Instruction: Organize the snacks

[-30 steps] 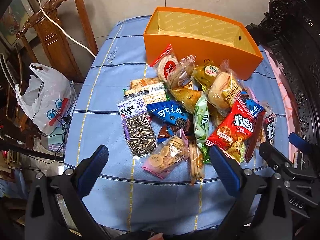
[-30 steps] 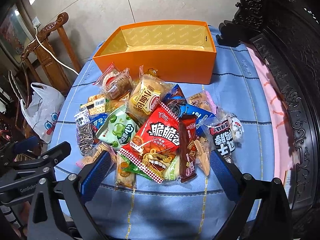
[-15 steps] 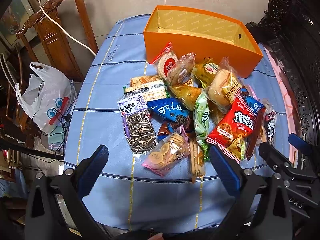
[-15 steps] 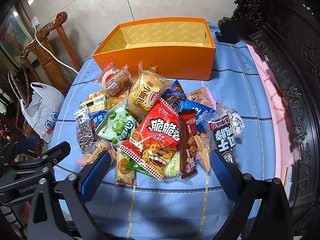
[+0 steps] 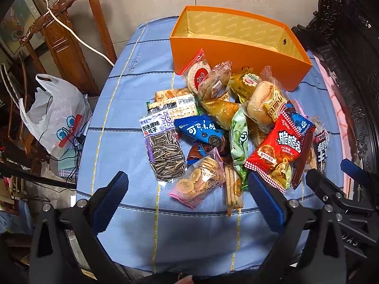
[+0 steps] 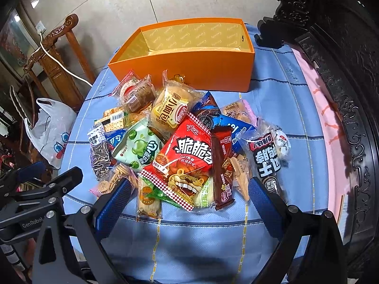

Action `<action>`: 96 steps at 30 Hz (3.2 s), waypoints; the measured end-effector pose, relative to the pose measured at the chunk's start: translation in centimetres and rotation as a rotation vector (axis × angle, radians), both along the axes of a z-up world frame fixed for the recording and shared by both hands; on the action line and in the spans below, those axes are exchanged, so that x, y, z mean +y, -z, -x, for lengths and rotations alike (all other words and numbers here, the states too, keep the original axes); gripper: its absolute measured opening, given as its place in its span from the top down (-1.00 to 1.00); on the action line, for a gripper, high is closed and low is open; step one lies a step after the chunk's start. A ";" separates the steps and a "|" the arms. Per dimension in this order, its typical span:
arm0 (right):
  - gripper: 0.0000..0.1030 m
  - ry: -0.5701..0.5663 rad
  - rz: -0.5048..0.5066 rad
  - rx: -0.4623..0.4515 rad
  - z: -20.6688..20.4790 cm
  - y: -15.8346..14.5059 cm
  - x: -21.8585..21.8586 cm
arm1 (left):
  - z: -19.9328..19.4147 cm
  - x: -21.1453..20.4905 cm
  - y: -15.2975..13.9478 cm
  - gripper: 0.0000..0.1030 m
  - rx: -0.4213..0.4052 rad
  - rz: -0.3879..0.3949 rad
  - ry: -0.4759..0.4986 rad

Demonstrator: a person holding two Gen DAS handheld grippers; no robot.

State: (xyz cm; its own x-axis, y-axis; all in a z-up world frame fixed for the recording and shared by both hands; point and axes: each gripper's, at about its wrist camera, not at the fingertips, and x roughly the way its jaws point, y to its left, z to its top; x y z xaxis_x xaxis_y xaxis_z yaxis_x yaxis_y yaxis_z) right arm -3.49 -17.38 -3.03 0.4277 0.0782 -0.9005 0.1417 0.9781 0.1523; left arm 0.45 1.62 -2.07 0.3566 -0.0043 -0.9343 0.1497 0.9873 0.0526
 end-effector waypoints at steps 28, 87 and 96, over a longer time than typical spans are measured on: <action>-0.93 0.140 -0.106 0.068 -0.4 2.7 -4.7 | -2.1 1.6 3.1 -0.92 0.062 0.076 0.015; 0.07 0.073 -0.076 0.299 0.5 14.2 -12.0 | -3.7 3.5 15.5 -0.23 0.253 0.164 -0.099; -0.35 0.030 0.025 0.366 2.2 15.9 -10.3 | -3.5 1.5 17.2 -0.68 0.244 0.115 -0.083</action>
